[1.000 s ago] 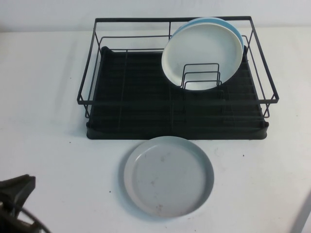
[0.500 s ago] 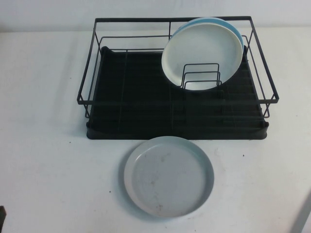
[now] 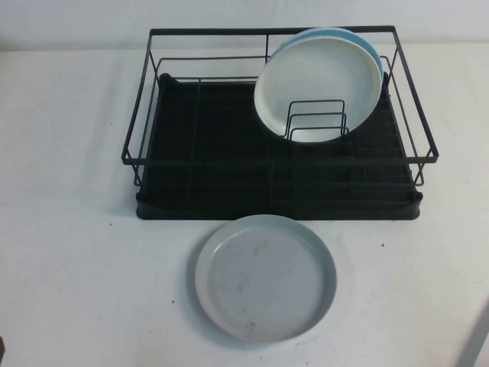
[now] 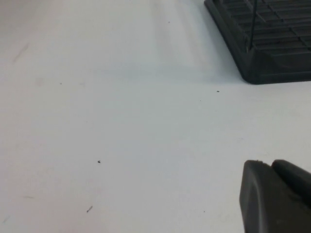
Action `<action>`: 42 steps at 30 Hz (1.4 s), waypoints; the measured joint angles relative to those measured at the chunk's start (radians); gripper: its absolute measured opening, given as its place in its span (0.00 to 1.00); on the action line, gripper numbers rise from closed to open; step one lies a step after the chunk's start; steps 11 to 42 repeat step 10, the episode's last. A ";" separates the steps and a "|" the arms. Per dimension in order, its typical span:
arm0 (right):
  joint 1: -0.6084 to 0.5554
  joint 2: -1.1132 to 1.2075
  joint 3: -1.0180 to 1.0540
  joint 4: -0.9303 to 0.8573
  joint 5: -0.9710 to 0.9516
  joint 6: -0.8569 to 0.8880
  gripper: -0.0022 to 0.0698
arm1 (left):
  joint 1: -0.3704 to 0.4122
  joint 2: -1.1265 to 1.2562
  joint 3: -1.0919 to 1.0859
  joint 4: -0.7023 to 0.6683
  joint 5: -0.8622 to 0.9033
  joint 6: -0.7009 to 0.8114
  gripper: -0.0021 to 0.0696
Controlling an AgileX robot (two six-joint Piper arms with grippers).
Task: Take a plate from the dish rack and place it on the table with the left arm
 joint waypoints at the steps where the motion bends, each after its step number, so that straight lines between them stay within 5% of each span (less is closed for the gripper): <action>1: 0.000 0.000 0.000 0.000 0.000 0.000 0.00 | 0.000 0.000 0.000 -0.010 0.000 0.000 0.03; 42: 0.000 0.000 0.000 0.000 0.000 0.000 0.00 | 0.000 0.000 0.000 -0.023 0.000 0.000 0.03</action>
